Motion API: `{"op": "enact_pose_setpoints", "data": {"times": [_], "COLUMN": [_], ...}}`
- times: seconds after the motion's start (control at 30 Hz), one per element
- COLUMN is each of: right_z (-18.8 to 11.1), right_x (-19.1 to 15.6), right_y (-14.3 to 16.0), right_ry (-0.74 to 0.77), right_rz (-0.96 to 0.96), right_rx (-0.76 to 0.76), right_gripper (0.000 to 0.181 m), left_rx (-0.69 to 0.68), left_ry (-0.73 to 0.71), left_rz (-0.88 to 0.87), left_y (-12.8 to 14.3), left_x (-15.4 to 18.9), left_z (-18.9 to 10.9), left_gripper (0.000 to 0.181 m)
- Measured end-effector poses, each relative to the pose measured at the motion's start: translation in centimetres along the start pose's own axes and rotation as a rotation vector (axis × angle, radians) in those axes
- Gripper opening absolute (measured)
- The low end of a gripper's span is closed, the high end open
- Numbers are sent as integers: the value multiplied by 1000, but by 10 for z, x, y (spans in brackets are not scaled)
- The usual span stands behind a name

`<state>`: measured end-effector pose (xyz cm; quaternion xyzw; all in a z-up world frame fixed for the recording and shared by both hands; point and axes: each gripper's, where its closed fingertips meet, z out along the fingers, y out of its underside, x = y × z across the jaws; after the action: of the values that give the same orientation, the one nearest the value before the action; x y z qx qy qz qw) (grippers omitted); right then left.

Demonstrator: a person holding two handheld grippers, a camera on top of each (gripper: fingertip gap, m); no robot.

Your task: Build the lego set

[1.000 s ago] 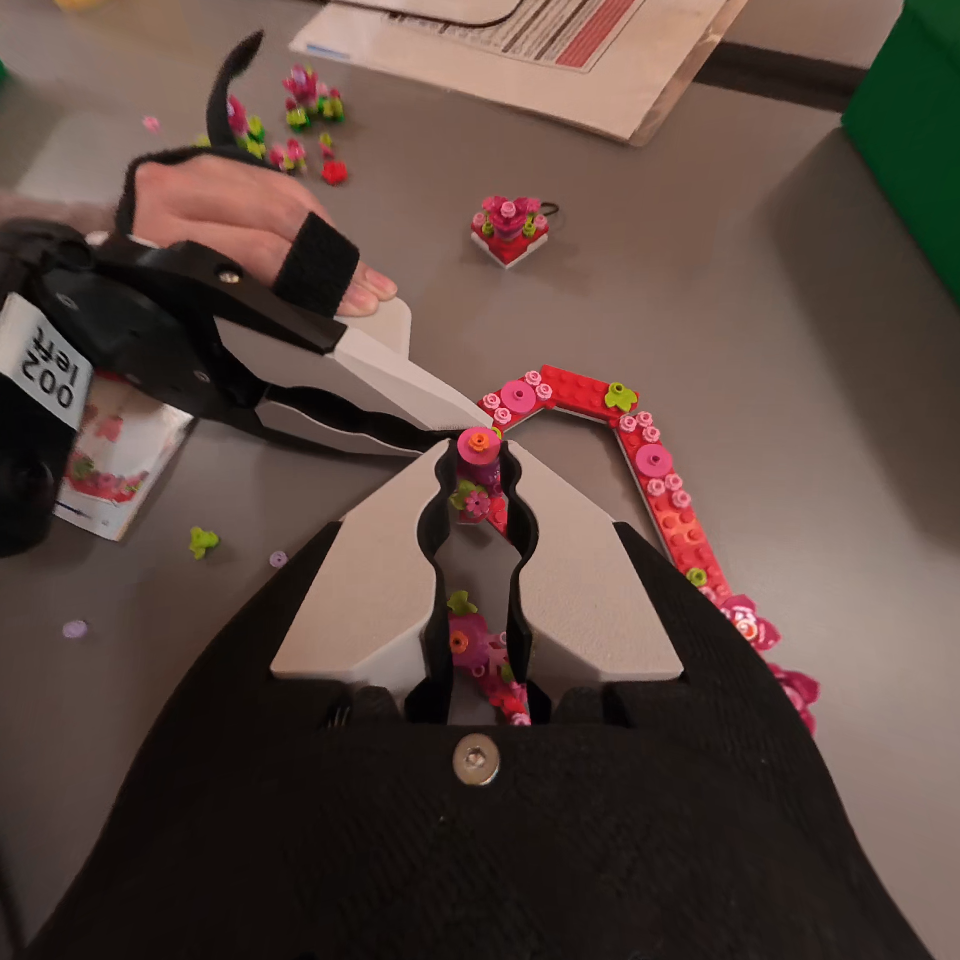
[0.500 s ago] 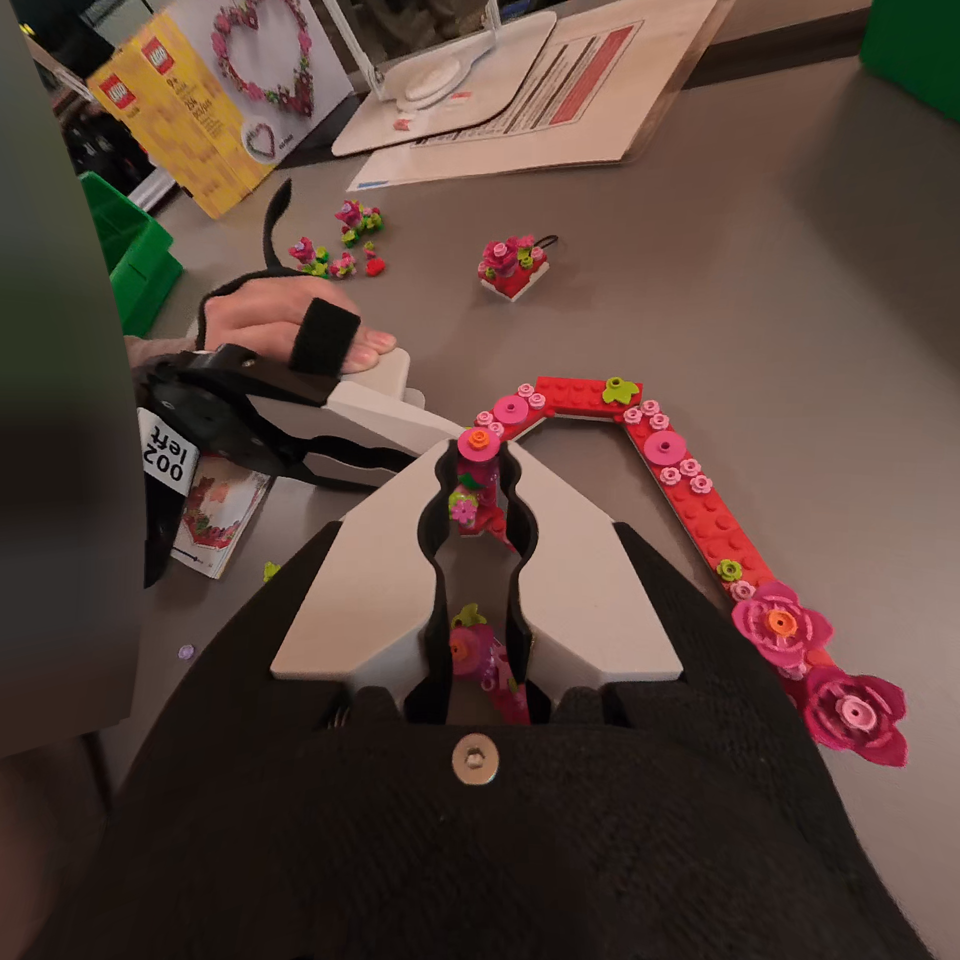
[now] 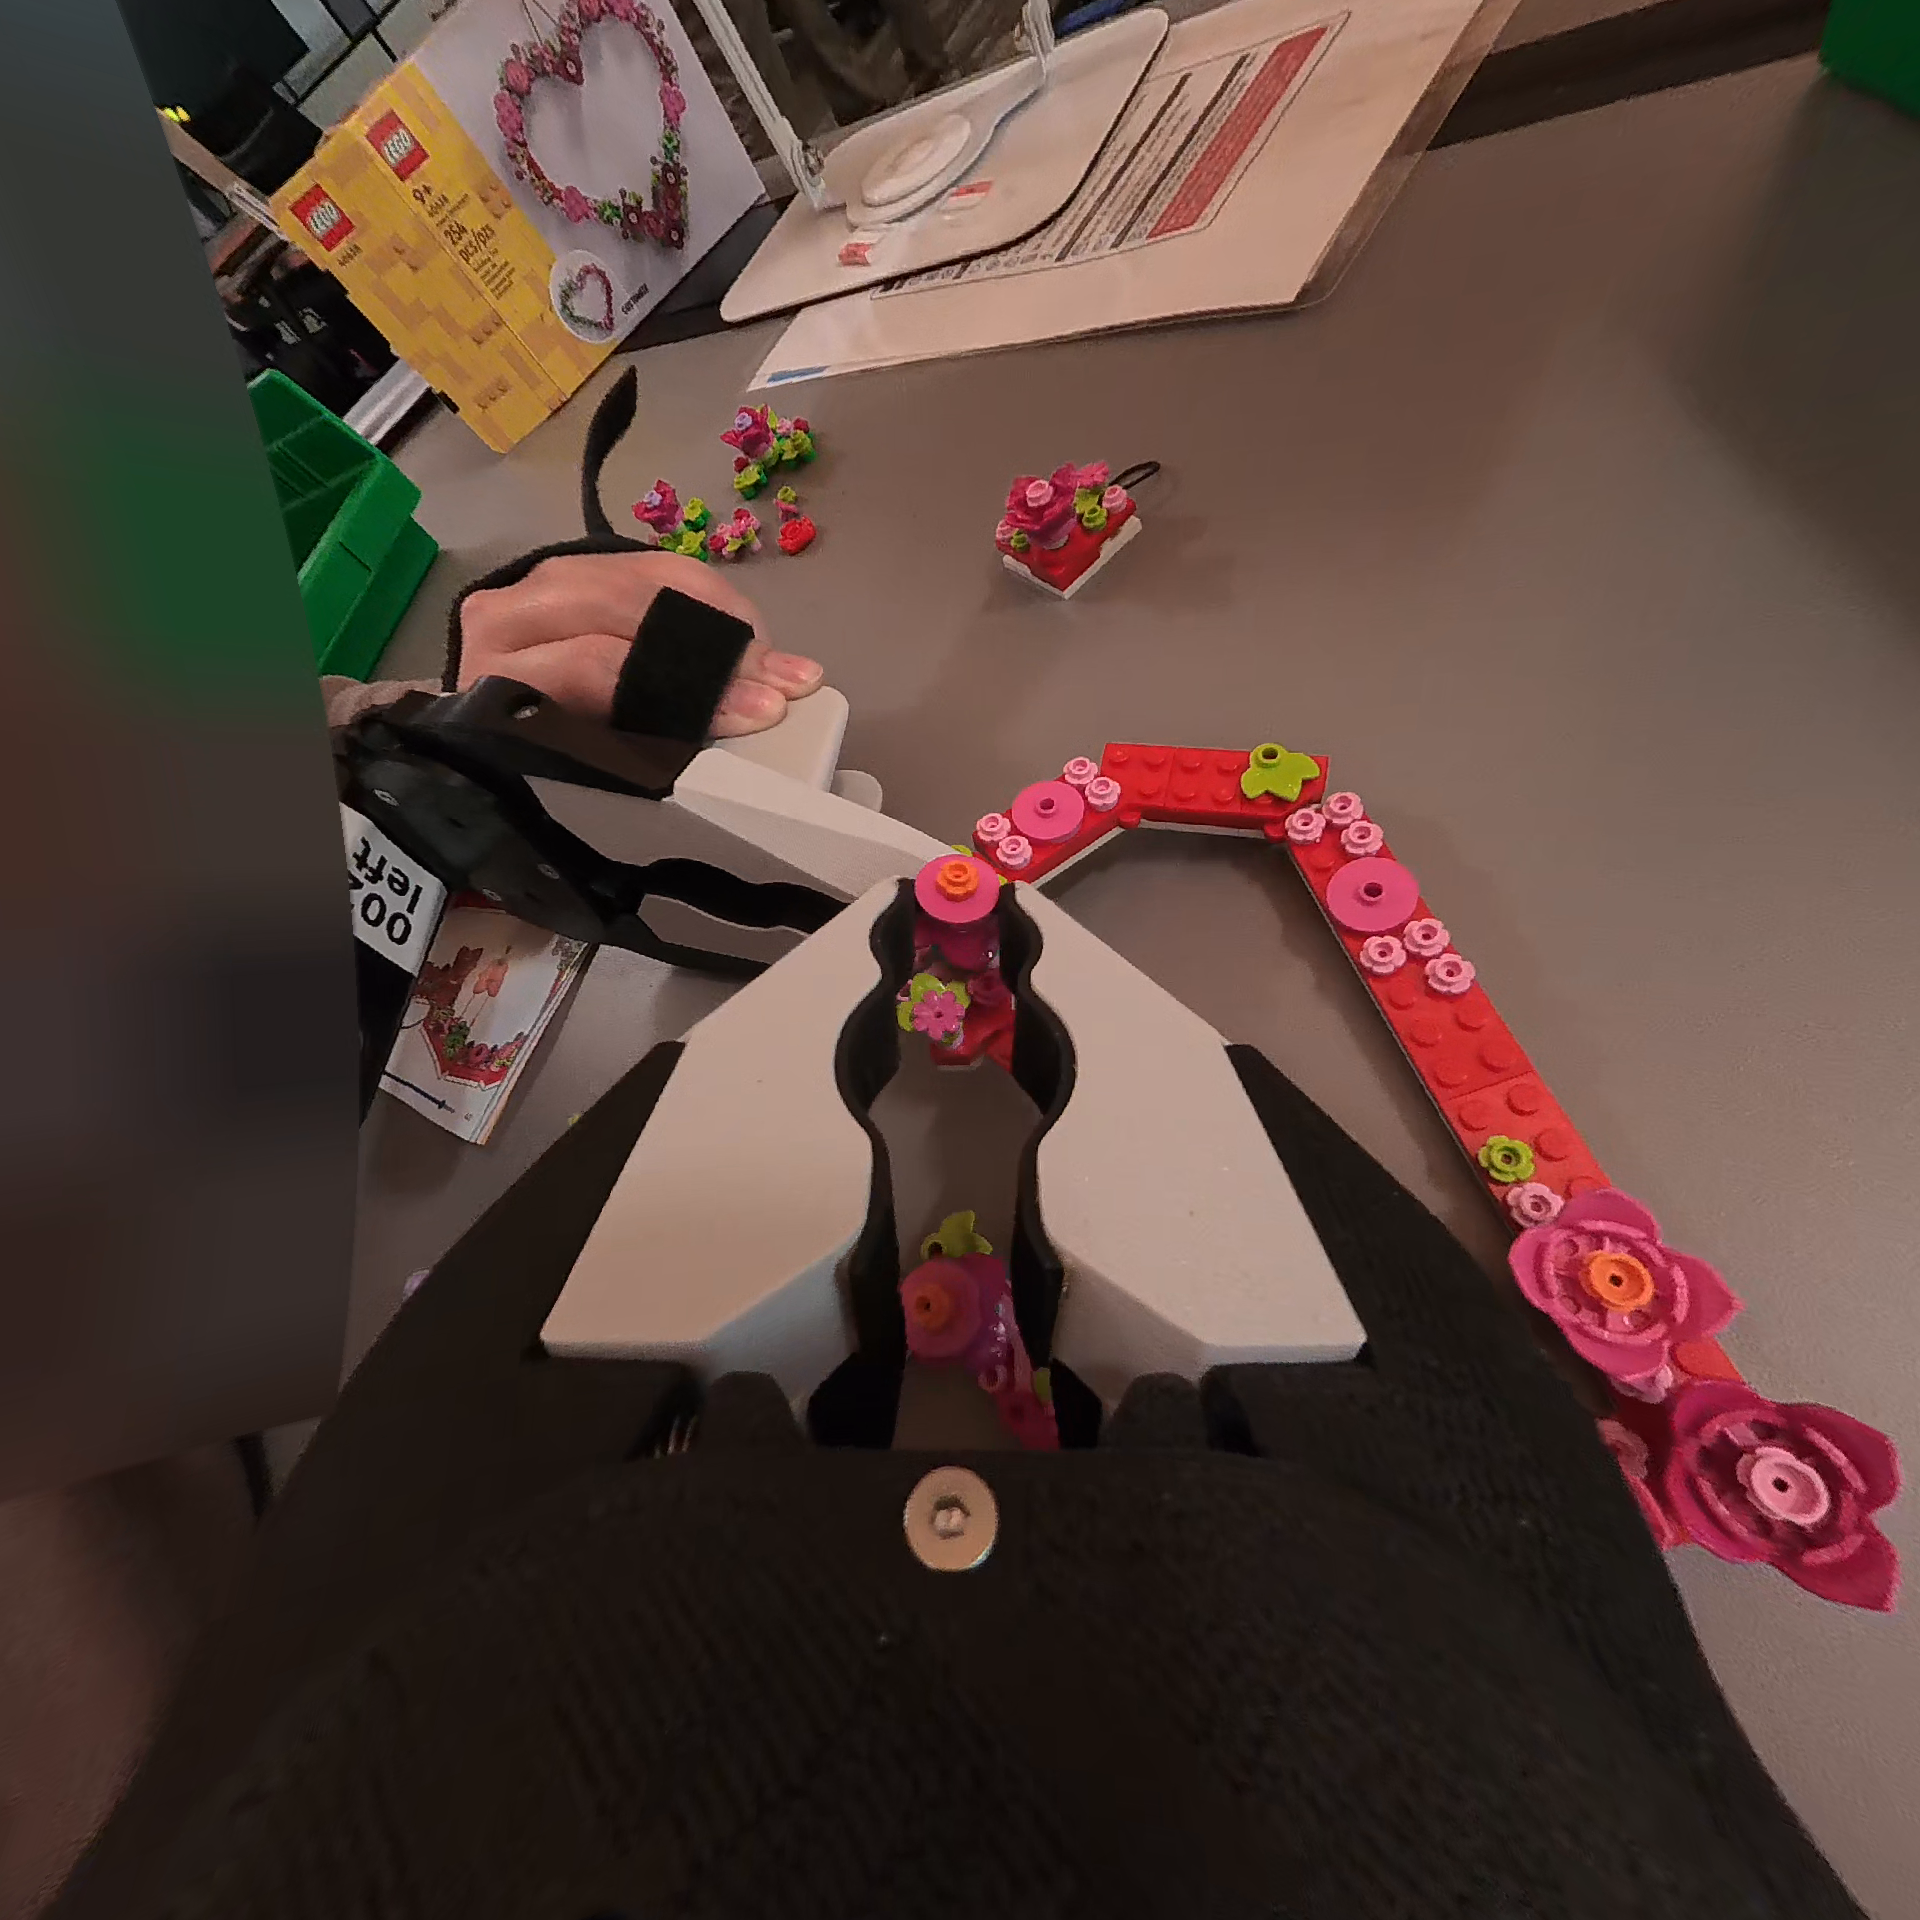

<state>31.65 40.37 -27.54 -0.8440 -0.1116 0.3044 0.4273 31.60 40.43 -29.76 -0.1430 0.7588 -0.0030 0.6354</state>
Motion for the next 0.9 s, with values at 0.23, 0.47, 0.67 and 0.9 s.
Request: {"op": "enact_pose_setpoints", "data": {"times": [0.23,0.47,0.67,0.9], "right_z": [0,1,3,5], "right_x": [-1,-1,1,2], "right_y": [0,1,2,2], "right_ry": [25,139,169,213], "right_rz": [-90,-264,-280,-291], "right_rx": [-1,-19,-17,-2], "right_gripper": [14,14,14,14], "left_rx": [0,2,-6,-14], "left_ry": [3,-4,4,9], "left_rz": [-2,-16,-8,-24], "left_y": [0,0,2,4], "left_x": [0,-2,0,0], "left_z": [0,0,0,0], "left_gripper": [12,12,12,12]}}
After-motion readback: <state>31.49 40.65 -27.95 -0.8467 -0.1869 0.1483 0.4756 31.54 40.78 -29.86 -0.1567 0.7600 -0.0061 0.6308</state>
